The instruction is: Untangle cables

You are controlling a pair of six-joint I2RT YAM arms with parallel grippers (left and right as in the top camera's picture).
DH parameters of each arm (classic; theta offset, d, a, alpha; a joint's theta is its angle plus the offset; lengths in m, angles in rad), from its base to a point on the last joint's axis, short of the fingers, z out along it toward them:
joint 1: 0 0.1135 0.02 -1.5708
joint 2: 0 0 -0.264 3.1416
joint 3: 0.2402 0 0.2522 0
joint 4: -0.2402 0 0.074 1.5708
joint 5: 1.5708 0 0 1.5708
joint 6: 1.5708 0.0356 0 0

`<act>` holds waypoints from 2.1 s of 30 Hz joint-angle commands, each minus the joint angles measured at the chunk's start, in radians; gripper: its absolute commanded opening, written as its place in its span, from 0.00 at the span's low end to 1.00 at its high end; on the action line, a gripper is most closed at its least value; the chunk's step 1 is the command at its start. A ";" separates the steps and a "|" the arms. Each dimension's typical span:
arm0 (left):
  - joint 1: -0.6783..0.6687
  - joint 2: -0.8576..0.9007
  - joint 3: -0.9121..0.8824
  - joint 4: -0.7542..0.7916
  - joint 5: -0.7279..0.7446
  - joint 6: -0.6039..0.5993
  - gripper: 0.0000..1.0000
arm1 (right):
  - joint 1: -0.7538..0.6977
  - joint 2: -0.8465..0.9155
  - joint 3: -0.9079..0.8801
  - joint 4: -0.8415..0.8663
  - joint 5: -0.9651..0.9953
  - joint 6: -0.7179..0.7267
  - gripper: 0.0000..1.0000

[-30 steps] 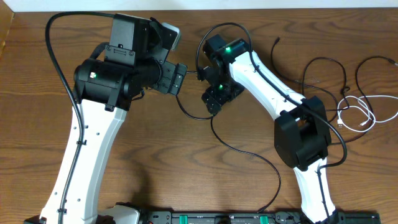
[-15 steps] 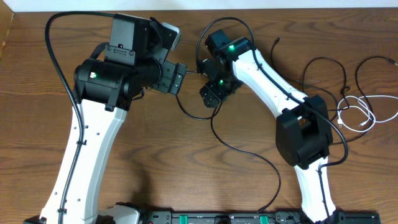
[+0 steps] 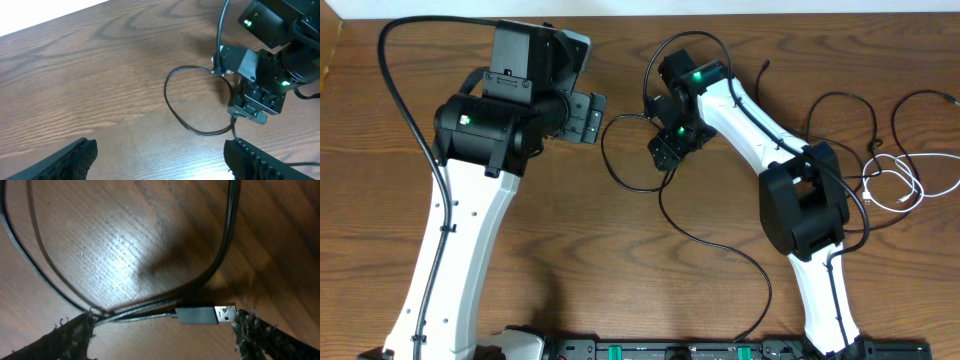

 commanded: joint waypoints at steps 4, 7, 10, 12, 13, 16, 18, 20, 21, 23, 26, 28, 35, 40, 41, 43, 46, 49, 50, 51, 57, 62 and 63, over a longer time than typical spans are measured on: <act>0.008 0.008 0.005 0.000 -0.001 -0.012 0.86 | 0.002 0.037 0.001 0.022 -0.009 -0.017 0.91; 0.008 0.008 0.005 -0.001 -0.001 -0.012 0.86 | 0.002 0.054 0.001 0.030 -0.008 -0.035 0.93; 0.008 0.008 0.005 -0.002 0.000 -0.013 0.86 | 0.002 0.072 0.001 0.061 -0.008 -0.035 0.93; 0.008 0.008 0.005 -0.003 0.000 -0.012 0.86 | 0.003 0.088 0.001 0.081 -0.008 -0.035 0.93; 0.008 0.008 0.005 -0.003 0.000 -0.012 0.86 | 0.003 0.092 0.001 0.086 -0.008 -0.035 0.92; 0.008 0.008 0.005 -0.003 0.000 -0.012 0.86 | 0.003 0.105 0.001 0.092 -0.007 -0.034 0.83; 0.008 0.008 0.005 -0.003 -0.001 -0.012 0.86 | 0.003 0.106 0.001 0.090 -0.006 -0.034 0.58; 0.008 0.008 0.005 -0.003 -0.001 -0.012 0.86 | 0.003 0.106 0.001 0.085 -0.003 -0.034 0.45; 0.008 0.008 0.005 -0.003 -0.001 -0.012 0.86 | 0.003 0.106 0.001 0.079 -0.003 -0.034 0.45; 0.008 0.008 0.005 -0.003 0.000 -0.012 0.86 | 0.003 0.106 0.001 0.052 0.001 -0.035 0.17; 0.008 0.008 0.005 -0.002 0.016 -0.012 0.86 | 0.003 0.106 0.001 0.030 0.044 -0.034 0.01; 0.008 0.007 0.005 -0.003 0.026 -0.012 0.86 | 0.004 0.106 0.001 0.021 0.065 -0.034 0.01; 0.008 0.007 0.005 -0.003 0.026 -0.012 0.86 | 0.004 0.105 0.003 0.021 0.075 -0.019 0.01; 0.008 0.007 0.005 -0.003 0.025 -0.012 0.86 | 0.004 0.105 0.023 0.020 0.075 -0.013 0.01; 0.008 0.007 0.005 -0.003 0.025 -0.012 0.86 | 0.004 0.105 0.027 0.017 0.075 -0.012 0.01; 0.008 0.007 0.005 -0.003 0.026 -0.011 0.86 | 0.004 0.105 0.033 0.008 0.074 -0.012 0.13; 0.008 0.007 0.005 -0.003 0.026 -0.011 0.86 | 0.004 0.105 0.033 -0.014 0.075 -0.013 0.47; 0.008 0.007 0.005 -0.003 0.025 -0.011 0.86 | 0.004 0.105 0.033 -0.026 0.075 -0.013 0.51; 0.008 0.007 0.005 -0.003 0.026 -0.011 0.86 | 0.005 0.105 0.033 -0.030 0.075 -0.013 0.51; 0.008 0.007 0.005 -0.003 0.026 -0.011 0.86 | 0.006 0.105 0.033 -0.036 0.075 -0.013 0.52; 0.008 0.007 0.005 -0.003 0.026 -0.011 0.86 | 0.020 0.105 0.033 -0.072 0.075 0.004 0.56; 0.008 0.007 0.005 -0.003 0.026 -0.011 0.86 | 0.037 0.105 0.033 -0.101 0.074 0.014 0.60; 0.008 0.007 0.005 -0.003 0.026 -0.012 0.86 | 0.042 0.105 0.033 -0.103 0.074 0.015 0.72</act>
